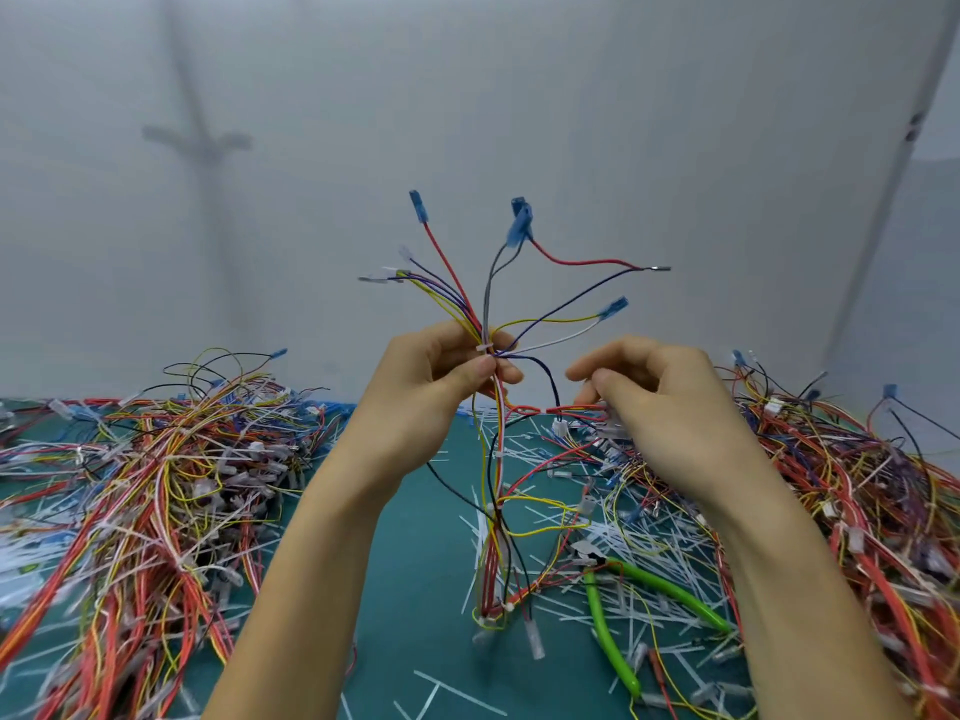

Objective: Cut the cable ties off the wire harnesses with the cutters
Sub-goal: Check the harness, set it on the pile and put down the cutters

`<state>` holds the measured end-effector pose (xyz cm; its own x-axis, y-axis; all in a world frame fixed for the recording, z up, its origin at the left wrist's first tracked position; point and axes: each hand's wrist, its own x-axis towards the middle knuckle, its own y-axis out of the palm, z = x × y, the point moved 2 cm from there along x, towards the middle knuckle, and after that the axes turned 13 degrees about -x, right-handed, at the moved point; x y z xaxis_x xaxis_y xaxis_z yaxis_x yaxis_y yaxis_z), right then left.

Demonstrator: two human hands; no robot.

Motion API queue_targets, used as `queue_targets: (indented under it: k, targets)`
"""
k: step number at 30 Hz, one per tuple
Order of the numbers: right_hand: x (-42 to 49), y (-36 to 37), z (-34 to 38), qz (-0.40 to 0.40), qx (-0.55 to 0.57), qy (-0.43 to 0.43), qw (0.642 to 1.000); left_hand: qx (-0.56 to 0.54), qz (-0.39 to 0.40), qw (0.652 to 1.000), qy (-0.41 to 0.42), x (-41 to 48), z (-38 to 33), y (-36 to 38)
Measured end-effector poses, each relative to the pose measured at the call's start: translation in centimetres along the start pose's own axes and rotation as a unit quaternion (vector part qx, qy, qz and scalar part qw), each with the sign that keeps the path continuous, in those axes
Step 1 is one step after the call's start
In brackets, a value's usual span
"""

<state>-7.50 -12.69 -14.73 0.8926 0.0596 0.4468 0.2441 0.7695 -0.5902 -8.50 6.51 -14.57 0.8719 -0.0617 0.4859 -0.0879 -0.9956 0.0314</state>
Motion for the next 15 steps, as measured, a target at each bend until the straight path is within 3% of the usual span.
queue_targets:
  k: [3, 7, 15]
  targets:
    - [-0.1, -0.1, 0.1, -0.005, 0.01, 0.012, 1.0, 0.008, -0.01, 1.0, 0.014, 0.0, -0.1, 0.0]
    - [-0.4, -0.8, 0.7, -0.084, 0.028, 0.002, 0.996, 0.011, -0.039, 0.999, 0.032, 0.0, -0.3, -0.2]
    - [-1.2, -1.6, 2.1, -0.143, 0.033, -0.024, 0.989, 0.007, -0.116, 0.991, 0.06, 0.2, -0.3, -0.7]
